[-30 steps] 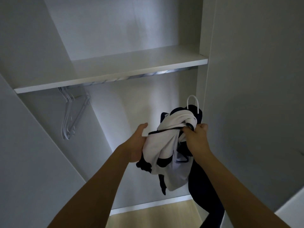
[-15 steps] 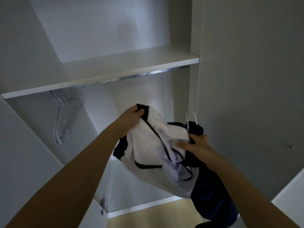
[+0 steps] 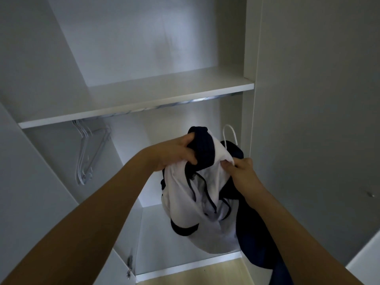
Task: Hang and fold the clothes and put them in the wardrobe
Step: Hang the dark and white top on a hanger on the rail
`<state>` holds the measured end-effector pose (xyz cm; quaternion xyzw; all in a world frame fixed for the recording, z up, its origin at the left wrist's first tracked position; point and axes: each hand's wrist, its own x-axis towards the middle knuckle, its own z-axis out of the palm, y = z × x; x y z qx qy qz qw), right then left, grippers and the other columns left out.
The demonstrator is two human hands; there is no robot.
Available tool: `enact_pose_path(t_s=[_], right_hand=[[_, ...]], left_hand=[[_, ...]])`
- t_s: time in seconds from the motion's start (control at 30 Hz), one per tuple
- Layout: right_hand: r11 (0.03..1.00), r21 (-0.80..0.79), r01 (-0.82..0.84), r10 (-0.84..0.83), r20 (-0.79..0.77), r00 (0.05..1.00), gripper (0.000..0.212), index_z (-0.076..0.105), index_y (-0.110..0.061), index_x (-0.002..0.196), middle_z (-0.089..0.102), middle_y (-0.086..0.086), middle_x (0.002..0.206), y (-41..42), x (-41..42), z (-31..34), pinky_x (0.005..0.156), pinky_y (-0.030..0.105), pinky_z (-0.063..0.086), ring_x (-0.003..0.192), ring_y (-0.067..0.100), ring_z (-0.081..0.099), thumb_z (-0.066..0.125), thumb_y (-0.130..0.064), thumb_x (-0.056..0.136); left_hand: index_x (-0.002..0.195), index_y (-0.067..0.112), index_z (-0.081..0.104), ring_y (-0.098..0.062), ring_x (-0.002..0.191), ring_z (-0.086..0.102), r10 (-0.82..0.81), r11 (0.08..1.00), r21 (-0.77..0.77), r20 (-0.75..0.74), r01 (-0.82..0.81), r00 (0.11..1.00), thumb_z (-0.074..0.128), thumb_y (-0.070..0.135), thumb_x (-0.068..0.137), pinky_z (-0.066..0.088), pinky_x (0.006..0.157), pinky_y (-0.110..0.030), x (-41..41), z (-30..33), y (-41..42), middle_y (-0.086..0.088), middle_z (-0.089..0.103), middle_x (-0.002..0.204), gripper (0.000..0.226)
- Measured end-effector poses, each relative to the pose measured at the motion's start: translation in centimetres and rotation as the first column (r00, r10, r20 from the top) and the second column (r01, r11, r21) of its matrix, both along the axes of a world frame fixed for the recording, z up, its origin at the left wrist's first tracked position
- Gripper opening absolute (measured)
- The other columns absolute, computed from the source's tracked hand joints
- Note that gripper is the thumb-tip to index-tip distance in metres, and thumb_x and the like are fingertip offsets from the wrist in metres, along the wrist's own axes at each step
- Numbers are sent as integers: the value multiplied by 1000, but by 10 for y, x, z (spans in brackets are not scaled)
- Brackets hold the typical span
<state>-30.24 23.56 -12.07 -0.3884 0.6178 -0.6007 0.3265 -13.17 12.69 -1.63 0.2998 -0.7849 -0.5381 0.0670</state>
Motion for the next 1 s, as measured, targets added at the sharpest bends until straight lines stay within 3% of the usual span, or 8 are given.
enact_pose_path(t_s=[0.1,0.23,0.37,0.53,0.67,0.8,0.9,1.0], right_hand=[[999,-11,36,-36,3,999,31,62,7,78,46,11,106,0,4,5,94,39,51,89,29,56,57,-17,96],[997,-17,81,-80,33,996,33,59,18,90,42,1,98,-2,7,2,72,15,49,84,19,53,57,-15,95],[997,0,79,-78,101,992,26,64,-4,87,39,7,119,0,3,3,94,32,48,97,21,57,56,-26,97],[993,37,116,-119,110,987,30,60,-12,78,42,4,115,-1,-3,-2,61,17,44,77,10,57,53,-33,98],[991,65,121,-129,146,981,33,55,-10,68,49,8,98,0,-5,-12,55,20,46,67,12,59,56,-30,95],[982,106,158,-143,-139,980,21,64,-20,73,37,5,100,10,-13,-28,62,14,41,62,8,50,56,-12,91],[982,109,157,-130,-219,967,36,59,-29,119,38,8,116,22,-21,-38,70,3,39,79,7,54,60,-7,90],[990,69,120,-112,-108,988,53,57,-32,130,45,14,127,29,-23,-37,87,23,49,87,16,61,66,-5,85]], left_hand=[[146,38,27,-21,109,65,-23,1000,-3,-10,23,1000,72,-1,76,53,93,-35,9,-20,1,-10,68,119,92],[117,3,65,-21,95,67,142,981,-125,-80,-151,987,73,2,78,49,102,-42,14,-40,-5,-20,71,106,40],[102,32,71,-5,99,66,36,993,-112,-61,-43,997,71,20,71,48,89,-20,20,-55,-4,7,73,103,33],[117,55,57,10,115,52,16,939,-341,-62,-36,998,82,25,77,47,89,-17,17,-88,1,34,58,120,56],[88,36,71,5,74,62,204,891,-325,-334,-316,920,66,23,93,43,67,-11,4,-95,5,21,70,80,15],[69,33,62,-1,56,50,165,840,-460,-287,-287,943,55,24,99,37,56,-18,4,-70,1,17,56,60,33],[90,21,68,-10,75,61,13,555,-827,119,92,993,48,34,101,45,70,-28,7,-46,-6,7,67,80,26],[100,20,69,-15,79,62,34,123,-932,348,342,937,37,37,104,44,69,-29,8,-24,-9,2,70,88,36]])
